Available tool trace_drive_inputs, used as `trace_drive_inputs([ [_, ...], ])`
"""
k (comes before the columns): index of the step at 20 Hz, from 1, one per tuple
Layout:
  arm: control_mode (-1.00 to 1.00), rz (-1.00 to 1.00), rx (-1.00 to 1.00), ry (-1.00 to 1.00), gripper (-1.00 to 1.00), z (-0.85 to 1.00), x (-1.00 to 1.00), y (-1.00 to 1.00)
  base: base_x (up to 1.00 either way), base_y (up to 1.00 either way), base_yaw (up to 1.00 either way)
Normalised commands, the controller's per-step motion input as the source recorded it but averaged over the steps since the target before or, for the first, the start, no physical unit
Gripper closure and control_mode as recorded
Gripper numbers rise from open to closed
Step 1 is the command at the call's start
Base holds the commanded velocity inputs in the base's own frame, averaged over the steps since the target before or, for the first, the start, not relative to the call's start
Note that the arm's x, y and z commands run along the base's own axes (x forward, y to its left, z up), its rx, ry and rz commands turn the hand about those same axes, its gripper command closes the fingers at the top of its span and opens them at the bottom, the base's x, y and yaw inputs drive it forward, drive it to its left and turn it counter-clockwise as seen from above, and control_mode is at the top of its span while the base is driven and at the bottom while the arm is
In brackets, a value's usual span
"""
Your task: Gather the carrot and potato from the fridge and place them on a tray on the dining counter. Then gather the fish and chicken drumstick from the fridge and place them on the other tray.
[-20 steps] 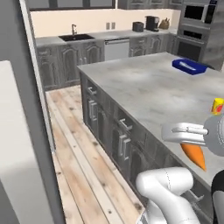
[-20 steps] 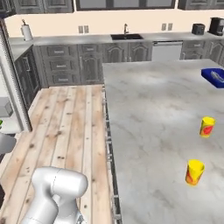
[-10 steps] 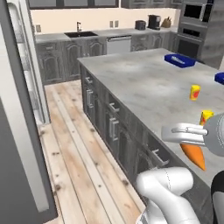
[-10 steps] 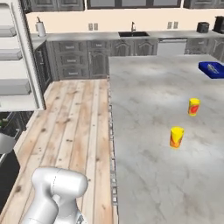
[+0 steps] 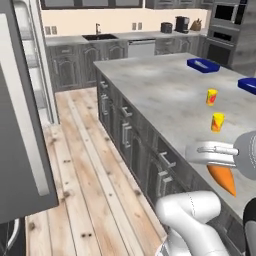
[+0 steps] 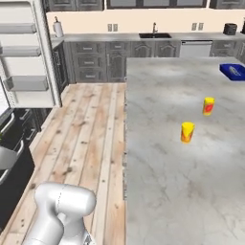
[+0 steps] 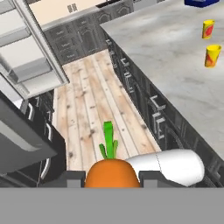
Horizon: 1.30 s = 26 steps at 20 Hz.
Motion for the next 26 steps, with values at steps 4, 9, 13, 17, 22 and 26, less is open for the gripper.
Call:
trace_drive_inputs([
  [4,1.0,0.0,0.0,0.0,1.0,0.0,0.0,0.0,-1.0,-0.62,0.03],
  [9,1.0,0.0,0.0,0.0,1.0,0.0,0.0,0.0,-1.0,-0.41,0.0],
  [13,1.0,0.0,0.0,0.0,1.0,0.0,0.0,0.0,-1.0,-0.21,0.0],
  [17,1.0,0.0,0.0,0.0,1.0,0.0,0.0,0.0,-1.0,-0.28,0.0],
  [22,1.0,0.0,0.0,0.0,1.0,0.0,0.0,0.0,-1.0,-0.31,0.0],
  [26,1.0,0.0,0.0,0.0,1.0,0.0,0.0,0.0,-1.0,-0.29,0.0],
])
